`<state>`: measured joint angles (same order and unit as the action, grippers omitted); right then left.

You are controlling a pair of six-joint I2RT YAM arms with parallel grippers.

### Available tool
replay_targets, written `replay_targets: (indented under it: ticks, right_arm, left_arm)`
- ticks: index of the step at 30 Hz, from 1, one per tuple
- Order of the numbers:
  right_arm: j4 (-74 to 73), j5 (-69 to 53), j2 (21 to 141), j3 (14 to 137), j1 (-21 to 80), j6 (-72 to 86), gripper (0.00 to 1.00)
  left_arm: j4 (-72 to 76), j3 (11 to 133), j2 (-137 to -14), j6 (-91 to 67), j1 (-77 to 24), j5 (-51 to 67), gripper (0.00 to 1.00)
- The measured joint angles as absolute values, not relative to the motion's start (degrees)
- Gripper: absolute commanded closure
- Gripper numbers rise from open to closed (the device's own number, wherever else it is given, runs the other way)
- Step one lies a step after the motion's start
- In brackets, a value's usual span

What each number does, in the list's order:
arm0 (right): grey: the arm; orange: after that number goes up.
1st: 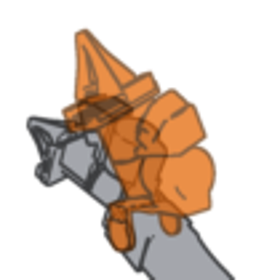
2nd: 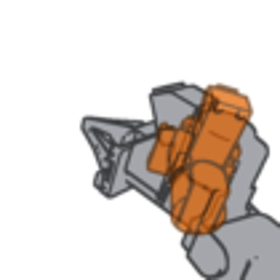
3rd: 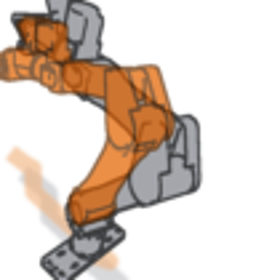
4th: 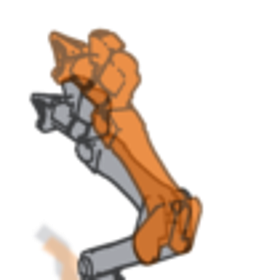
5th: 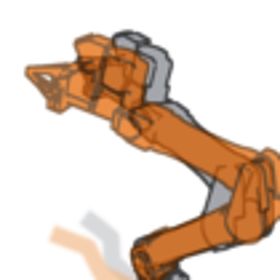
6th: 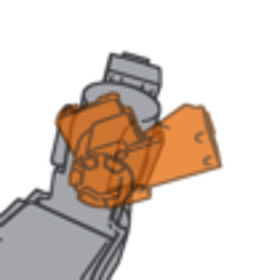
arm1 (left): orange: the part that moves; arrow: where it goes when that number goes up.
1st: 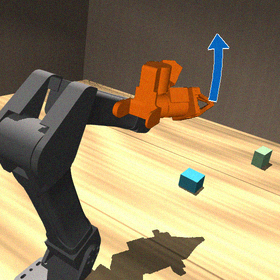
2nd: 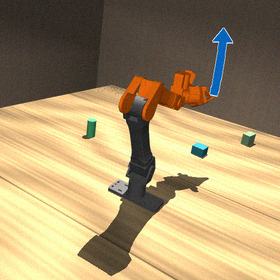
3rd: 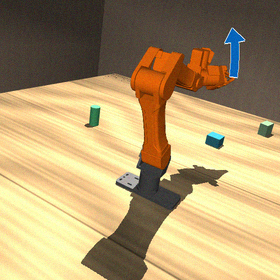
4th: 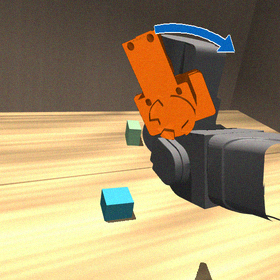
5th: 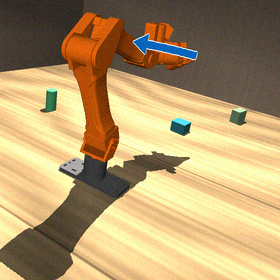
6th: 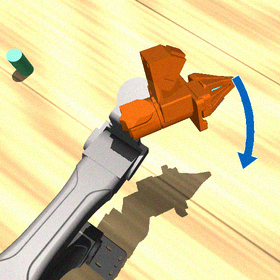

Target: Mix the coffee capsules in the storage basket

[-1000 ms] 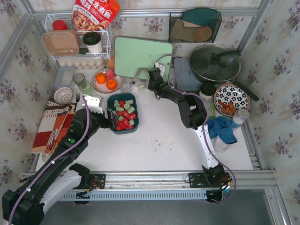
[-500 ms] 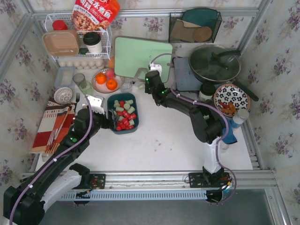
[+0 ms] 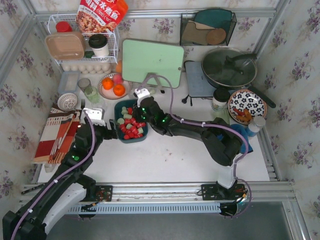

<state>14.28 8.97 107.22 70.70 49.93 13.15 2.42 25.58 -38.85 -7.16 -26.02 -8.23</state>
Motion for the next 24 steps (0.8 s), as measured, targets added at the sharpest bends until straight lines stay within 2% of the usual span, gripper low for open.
replay_targets:
  ticks: [4,7,10,13,18,24]
  right_arm:
    - [14.13,9.19,109.03,70.78,52.27,13.28,0.52]
    - [12.53,9.74,110.21,71.66,53.12,13.32,0.35]
    - [10.57,10.70,110.93,72.75,53.01,13.04,0.23]
    - [9.47,12.36,111.11,74.22,52.82,12.12,0.23]
    - [11.55,17.26,111.50,76.95,51.92,10.17,0.28]
    - [19.68,30.79,116.81,80.73,48.27,10.98,0.33]
  left_arm:
    - [2.46,24.91,-37.52,-7.18,-26.00,-10.96,0.17]
    - [2.74,24.91,-37.47,-7.20,-26.00,-11.94,0.17]
    - [2.70,24.91,-37.78,-7.40,-26.00,-12.03,0.17]
    - [2.68,25.02,-38.00,-7.57,-26.00,-12.01,0.17]
    - [2.68,25.08,-38.06,-7.64,-26.00,-11.92,0.17]
    - [2.52,25.36,-38.76,-7.86,-26.00,-11.51,0.17]
